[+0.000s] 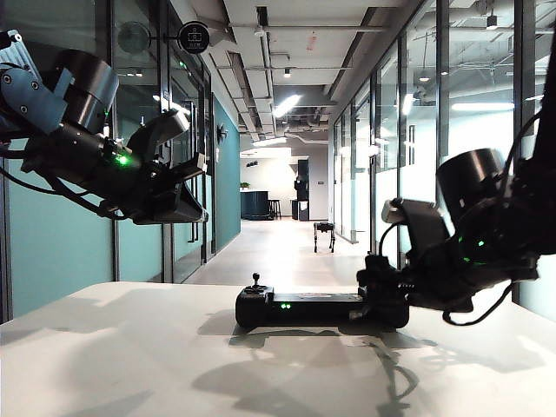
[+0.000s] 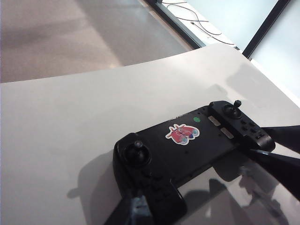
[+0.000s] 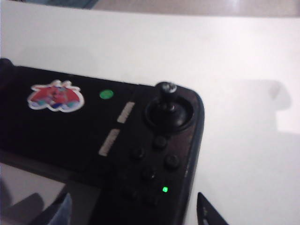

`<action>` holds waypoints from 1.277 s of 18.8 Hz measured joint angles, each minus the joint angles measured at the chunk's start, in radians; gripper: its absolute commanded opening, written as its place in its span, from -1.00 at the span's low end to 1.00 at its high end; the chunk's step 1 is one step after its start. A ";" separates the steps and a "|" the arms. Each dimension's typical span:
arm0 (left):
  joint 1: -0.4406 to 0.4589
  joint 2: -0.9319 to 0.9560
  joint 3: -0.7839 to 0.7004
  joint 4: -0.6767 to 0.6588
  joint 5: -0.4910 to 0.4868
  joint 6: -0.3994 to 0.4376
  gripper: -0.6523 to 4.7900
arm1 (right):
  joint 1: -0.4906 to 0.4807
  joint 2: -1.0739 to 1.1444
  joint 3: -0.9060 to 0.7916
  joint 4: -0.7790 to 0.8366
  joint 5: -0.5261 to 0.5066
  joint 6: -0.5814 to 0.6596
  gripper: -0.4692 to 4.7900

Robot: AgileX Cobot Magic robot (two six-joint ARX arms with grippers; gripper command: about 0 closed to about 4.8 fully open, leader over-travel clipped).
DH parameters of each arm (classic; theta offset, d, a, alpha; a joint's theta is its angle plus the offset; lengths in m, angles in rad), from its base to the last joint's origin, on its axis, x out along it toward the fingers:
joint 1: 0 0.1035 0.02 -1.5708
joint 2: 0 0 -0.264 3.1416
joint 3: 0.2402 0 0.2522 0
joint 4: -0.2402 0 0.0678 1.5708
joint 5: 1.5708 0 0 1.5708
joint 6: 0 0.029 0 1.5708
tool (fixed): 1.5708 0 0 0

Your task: Push the left joystick on the remote control sitting on the white table backward to make the robot dog back up in a straight line until it returns close to you.

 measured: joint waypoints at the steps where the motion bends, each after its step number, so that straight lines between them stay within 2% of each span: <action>1: 0.000 0.000 0.000 0.000 0.000 0.000 -0.78 | -0.001 0.012 0.008 -0.003 0.000 0.001 0.46; 16: 0.000 0.000 0.000 0.000 0.000 0.000 -0.78 | -0.003 0.039 0.081 -0.086 0.000 0.002 0.46; 18: 0.000 0.000 0.000 0.000 0.000 0.000 -0.78 | -0.003 0.039 0.081 -0.086 0.000 0.002 0.14; 21: 0.000 0.000 0.000 0.000 0.000 0.000 -0.78 | -0.008 0.040 0.083 -0.085 0.011 0.003 0.13; 23: 0.000 0.000 0.000 0.000 0.000 0.000 -0.78 | -0.003 0.040 0.083 -0.086 0.008 0.002 -0.04; 24: 0.000 0.000 0.000 0.000 0.000 0.000 -0.78 | -0.003 0.040 0.083 -0.086 0.007 0.001 -0.04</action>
